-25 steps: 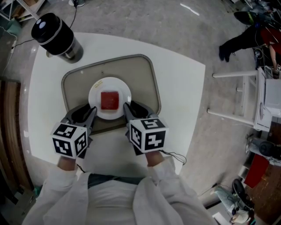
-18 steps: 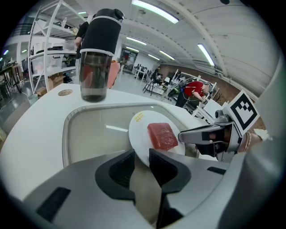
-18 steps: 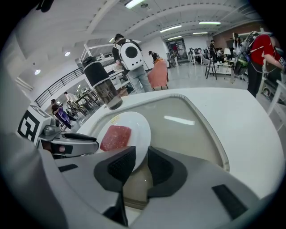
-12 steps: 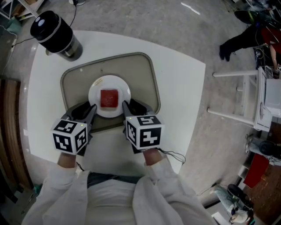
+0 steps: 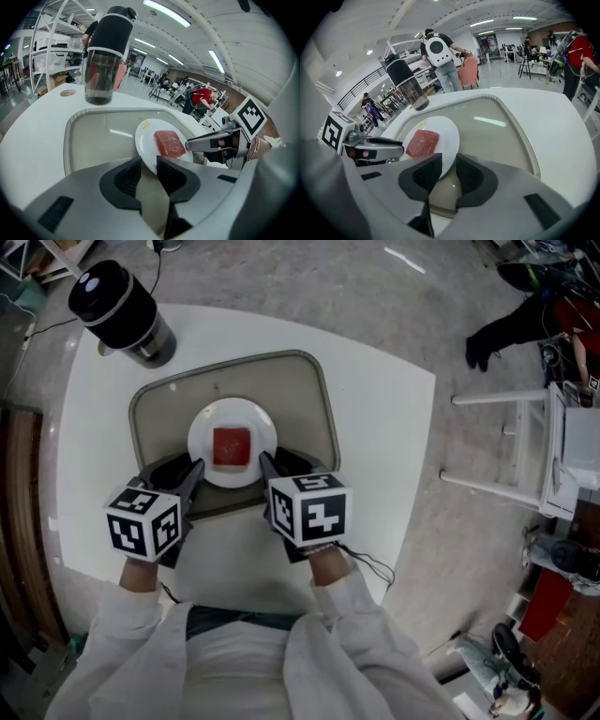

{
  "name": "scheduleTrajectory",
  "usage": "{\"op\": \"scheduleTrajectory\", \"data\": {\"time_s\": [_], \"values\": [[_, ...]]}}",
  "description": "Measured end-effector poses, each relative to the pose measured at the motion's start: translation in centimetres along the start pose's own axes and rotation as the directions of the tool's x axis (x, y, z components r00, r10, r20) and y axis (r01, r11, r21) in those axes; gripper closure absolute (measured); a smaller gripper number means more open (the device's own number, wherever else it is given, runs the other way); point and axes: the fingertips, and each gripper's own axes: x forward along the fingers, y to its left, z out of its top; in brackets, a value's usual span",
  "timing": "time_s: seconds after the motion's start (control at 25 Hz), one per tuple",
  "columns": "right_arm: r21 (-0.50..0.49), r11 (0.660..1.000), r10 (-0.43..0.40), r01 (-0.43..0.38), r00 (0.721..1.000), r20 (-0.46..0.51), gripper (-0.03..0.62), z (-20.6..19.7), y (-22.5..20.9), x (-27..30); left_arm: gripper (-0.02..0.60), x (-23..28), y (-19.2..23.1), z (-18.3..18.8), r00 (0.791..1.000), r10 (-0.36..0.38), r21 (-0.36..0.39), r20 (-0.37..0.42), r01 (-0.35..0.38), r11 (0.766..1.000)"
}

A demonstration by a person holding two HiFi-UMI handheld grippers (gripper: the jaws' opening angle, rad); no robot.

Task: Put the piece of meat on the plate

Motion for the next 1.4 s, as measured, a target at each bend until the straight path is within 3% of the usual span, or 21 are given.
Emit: {"op": "scheduleTrajectory", "data": {"time_s": [0.64, 0.96, 1.2, 1.4], "values": [[-0.024, 0.999, -0.028, 0.029, 0.999, 0.042, 0.485, -0.4, 0.2, -0.6, 0.482, -0.5, 0.4, -0.4, 0.999, 0.006, -0.06, 0.031, -0.004, 0.998], [-0.017, 1.0, 0.024, -0.021, 0.986, 0.166, 0.485, 0.4, 1.2, -3.2, 0.482, -3.0, -0.8, 0.2, 0.99, 0.005, -0.107, 0.144, 0.011, 0.994], [-0.062, 0.996, 0.079, -0.065, 0.964, 0.255, 0.487, 0.1, 1.6, -7.8, 0.495, -5.9, -4.6, 0.4, 0.96, -0.028, -0.145, 0.278, 0.07, 0.987], [-0.074, 0.98, 0.2, -0.186, 0.916, 0.348, 0.488, -1.1, 2.6, -12.3, 0.564, -8.6, -9.0, -0.6, 0.918, -0.058, -0.137, 0.391, 0.12, 0.983]]}}
